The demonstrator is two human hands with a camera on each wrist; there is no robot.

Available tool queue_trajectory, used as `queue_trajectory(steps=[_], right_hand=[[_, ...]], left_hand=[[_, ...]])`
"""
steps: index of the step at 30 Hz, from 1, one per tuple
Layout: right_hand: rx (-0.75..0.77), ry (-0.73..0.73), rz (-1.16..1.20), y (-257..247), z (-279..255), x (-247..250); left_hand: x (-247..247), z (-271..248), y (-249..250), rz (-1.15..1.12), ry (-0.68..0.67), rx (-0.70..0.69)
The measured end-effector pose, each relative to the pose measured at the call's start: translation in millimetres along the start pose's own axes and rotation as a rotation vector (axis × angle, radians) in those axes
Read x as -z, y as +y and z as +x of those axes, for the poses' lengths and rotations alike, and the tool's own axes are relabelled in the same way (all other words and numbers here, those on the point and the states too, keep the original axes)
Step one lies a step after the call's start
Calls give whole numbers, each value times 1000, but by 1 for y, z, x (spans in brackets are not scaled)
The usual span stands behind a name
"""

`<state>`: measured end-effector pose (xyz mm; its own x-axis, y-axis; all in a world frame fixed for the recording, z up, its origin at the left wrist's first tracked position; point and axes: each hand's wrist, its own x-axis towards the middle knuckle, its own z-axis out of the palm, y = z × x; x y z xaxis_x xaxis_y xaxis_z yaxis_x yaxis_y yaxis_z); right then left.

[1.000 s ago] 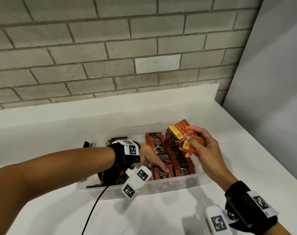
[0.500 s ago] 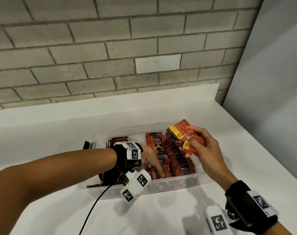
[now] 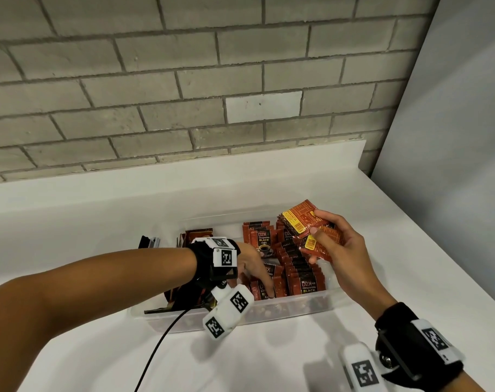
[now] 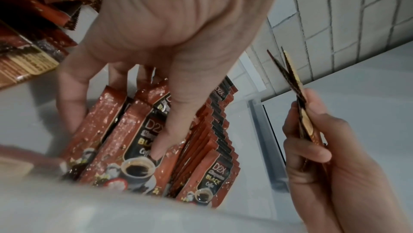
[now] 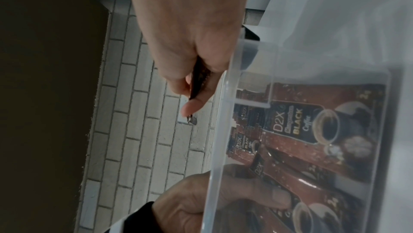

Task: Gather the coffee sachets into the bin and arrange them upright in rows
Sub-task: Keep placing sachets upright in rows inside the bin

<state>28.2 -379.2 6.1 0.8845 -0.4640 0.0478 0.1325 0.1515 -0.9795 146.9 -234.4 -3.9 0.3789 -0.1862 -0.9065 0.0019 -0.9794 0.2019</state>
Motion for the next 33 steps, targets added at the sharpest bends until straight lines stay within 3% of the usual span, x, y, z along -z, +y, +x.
queue_trajectory(steps=[12, 17, 23, 28, 33], right_hand=[[-7, 1, -18, -2, -3, -1], [0, -4, -35, -4, -4, -2], [5, -143, -106, -10, -6, -6], [-33, -308, -243, -15, -8, -9], [-21, -267, -345, -19, -8, -11]], left_hand=[[6, -21, -20, -126, 156, -128], [22, -34, -35, -201, 150, -165], [35, -50, -44, -349, 89, -300], [39, -57, -37, -355, 144, -389], [42, -54, -33, -327, 192, -404]])
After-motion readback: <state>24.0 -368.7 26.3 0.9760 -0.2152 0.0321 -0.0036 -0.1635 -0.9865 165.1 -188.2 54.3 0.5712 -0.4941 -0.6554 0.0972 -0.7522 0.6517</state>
